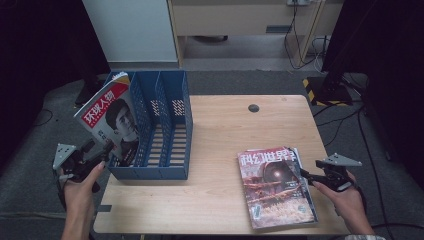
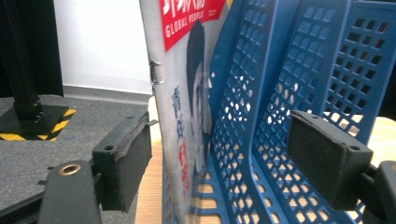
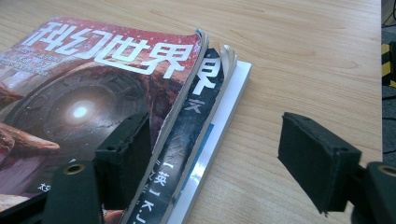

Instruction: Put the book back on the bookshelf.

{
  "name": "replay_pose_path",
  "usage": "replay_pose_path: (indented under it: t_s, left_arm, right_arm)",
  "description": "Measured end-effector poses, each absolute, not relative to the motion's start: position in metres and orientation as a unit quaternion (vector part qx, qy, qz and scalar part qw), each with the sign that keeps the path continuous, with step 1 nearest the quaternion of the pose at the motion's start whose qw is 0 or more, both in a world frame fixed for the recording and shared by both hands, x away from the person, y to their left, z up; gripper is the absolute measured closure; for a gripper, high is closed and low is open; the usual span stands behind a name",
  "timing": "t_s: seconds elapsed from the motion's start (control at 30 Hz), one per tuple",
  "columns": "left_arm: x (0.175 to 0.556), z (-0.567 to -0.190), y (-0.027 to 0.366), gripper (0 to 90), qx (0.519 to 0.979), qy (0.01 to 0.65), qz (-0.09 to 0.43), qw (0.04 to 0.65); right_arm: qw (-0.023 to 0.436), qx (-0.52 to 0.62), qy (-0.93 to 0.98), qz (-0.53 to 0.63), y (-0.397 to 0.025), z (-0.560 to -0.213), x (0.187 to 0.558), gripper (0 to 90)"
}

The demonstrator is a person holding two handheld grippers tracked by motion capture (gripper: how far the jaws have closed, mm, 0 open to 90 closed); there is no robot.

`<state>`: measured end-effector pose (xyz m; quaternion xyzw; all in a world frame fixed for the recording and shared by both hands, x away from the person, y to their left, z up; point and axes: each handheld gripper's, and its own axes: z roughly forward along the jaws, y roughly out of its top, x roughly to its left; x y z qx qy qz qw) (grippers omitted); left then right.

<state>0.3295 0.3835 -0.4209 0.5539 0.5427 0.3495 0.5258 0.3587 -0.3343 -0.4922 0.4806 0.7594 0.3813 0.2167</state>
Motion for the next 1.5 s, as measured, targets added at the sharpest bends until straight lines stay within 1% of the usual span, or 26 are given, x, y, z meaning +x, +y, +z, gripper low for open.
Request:
replay_pose_path:
  t_s: [0.27, 0.4, 0.7, 0.87, 1.07, 1.27, 1.37, 1.43, 1.5]
  left_arm:
    - [0.321, -0.417, 0.356, 22.3, 0.577, 0.518, 0.335, 0.535]
    - [0.325, -0.416, 0.334, 22.2, 0.597, 0.503, 0.323, 0.535]
    - [0.340, -0.417, 0.284, 21.3, 0.626, 0.478, 0.293, 0.541]
    - [0.352, -0.423, 0.260, 21.3, 0.642, 0.463, 0.281, 0.542]
    - [0.360, -0.427, 0.235, 21.3, 0.647, 0.451, 0.273, 0.551]
    - [0.367, -0.433, 0.219, 21.3, 0.633, 0.454, 0.262, 0.569]
    - [0.368, -0.435, 0.212, 21.5, 0.639, 0.449, 0.263, 0.567]
    - [0.367, -0.435, 0.207, 21.6, 0.642, 0.452, 0.262, 0.562]
    - [0.366, -0.435, 0.203, 21.6, 0.644, 0.449, 0.263, 0.561]
  right_arm:
    - [0.220, 0.480, 0.757, 0.386, -0.334, -0.491, 0.358, 22.0]
    - [0.219, 0.477, 0.758, 0.387, -0.333, -0.491, 0.358, 23.6]
    - [0.215, 0.468, 0.766, 0.385, -0.326, -0.490, 0.357, 22.2]
    - [0.212, 0.465, 0.766, 0.390, -0.327, -0.490, 0.357, 26.0]
    - [0.213, 0.461, 0.768, 0.390, -0.327, -0.490, 0.357, 29.5]
    - [0.211, 0.458, 0.773, 0.386, -0.325, -0.491, 0.356, 32.7]
    - [0.214, 0.455, 0.774, 0.385, -0.325, -0.490, 0.355, 34.7]
    - [0.216, 0.451, 0.775, 0.385, -0.324, -0.490, 0.354, 38.5]
    - [0.216, 0.447, 0.778, 0.385, -0.322, -0.489, 0.354, 38.8]
